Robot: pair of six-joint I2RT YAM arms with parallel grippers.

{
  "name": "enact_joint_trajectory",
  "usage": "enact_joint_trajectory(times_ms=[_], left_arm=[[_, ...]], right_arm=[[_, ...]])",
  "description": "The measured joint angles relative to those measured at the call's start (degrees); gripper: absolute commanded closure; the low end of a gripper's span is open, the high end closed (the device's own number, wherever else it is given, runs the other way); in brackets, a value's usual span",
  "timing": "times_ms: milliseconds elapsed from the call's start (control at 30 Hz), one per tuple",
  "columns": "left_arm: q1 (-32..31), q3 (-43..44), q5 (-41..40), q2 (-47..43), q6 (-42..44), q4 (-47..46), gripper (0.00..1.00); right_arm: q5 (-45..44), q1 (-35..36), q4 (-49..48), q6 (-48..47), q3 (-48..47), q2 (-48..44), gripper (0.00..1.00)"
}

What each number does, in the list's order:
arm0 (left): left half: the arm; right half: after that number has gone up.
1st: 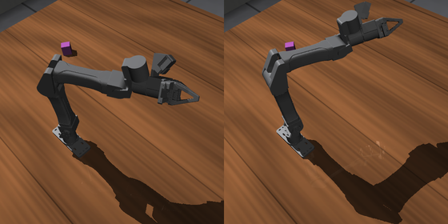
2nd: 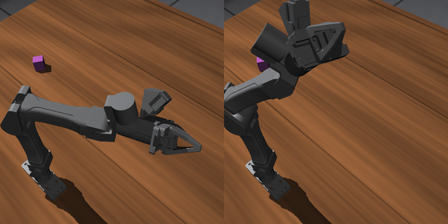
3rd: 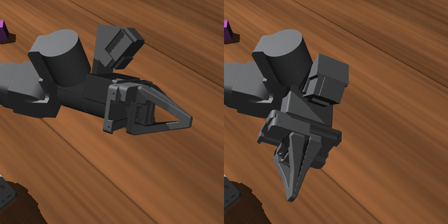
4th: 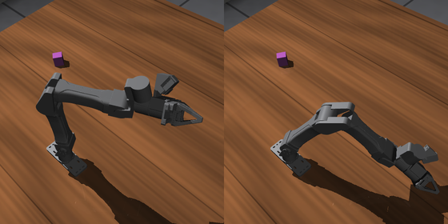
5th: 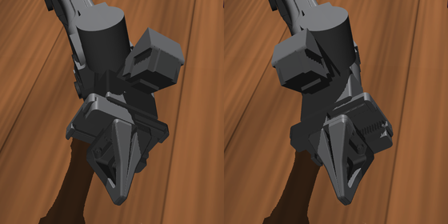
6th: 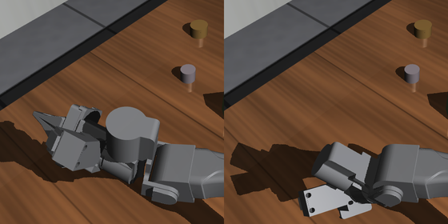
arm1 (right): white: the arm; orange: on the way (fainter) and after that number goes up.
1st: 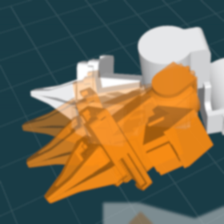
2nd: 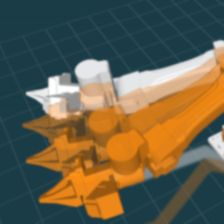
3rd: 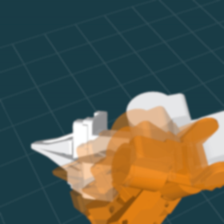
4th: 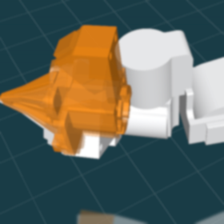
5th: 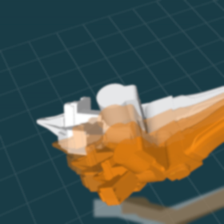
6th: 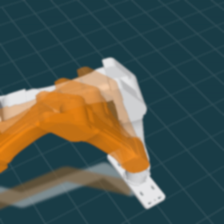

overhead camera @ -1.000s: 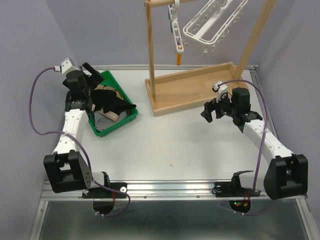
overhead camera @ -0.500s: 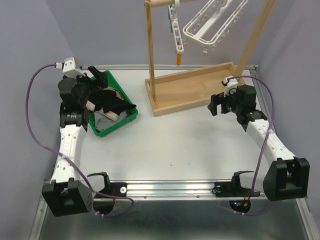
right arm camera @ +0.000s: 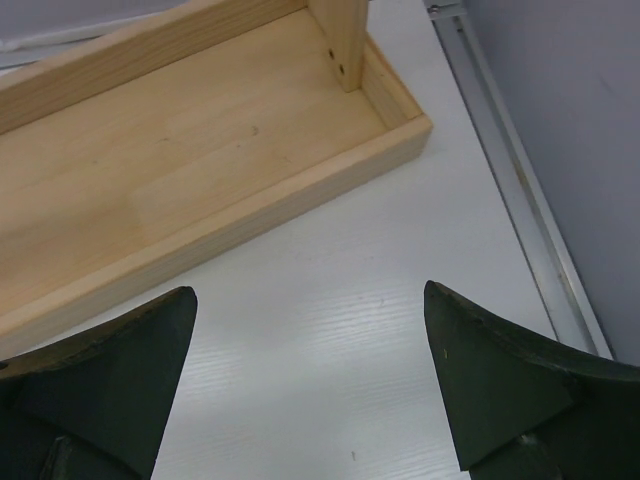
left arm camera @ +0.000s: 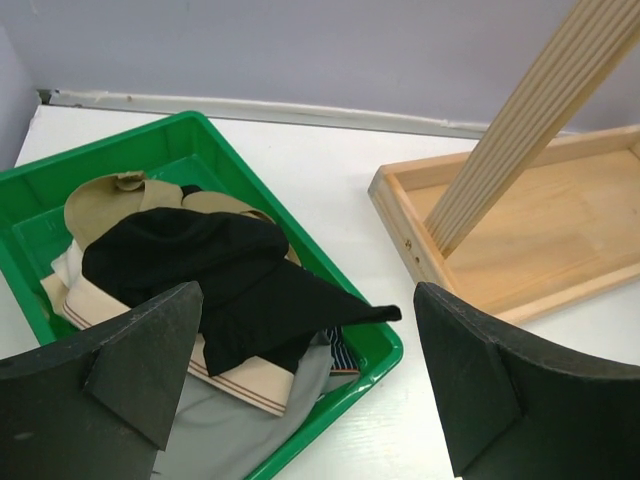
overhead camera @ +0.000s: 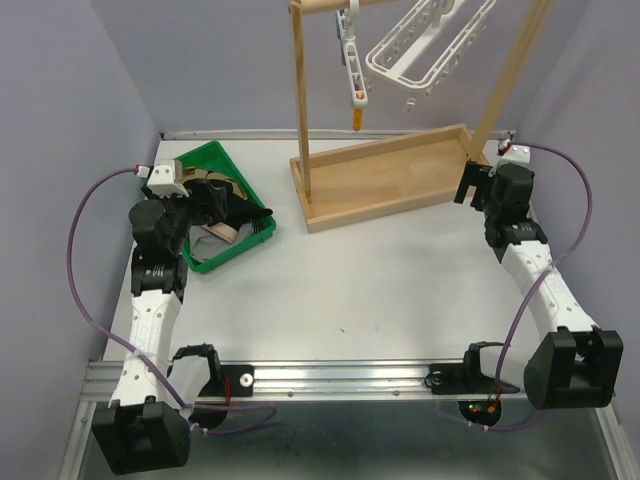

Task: Remove the underwear clipped to the hanger
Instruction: Reset both arms

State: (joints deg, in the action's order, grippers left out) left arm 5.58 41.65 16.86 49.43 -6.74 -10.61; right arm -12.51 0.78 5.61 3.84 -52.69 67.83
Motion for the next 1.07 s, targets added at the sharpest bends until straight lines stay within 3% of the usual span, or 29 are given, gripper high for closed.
enact_joint_trajectory(times_ms=[300,1067], left_arm=[[-0.3,-0.7,-2.8,-2.0,1.3,0.1,0.01],[-0.3,-0.8,-7.2,-2.2,2.1,0.2,0.01]], right_arm=[[-5.8,-4.1,-1.0,2.5,0.0,-1.9,0.0],[-7.4,-4.1,-1.3,4.9,0.0,-2.0,0.0]])
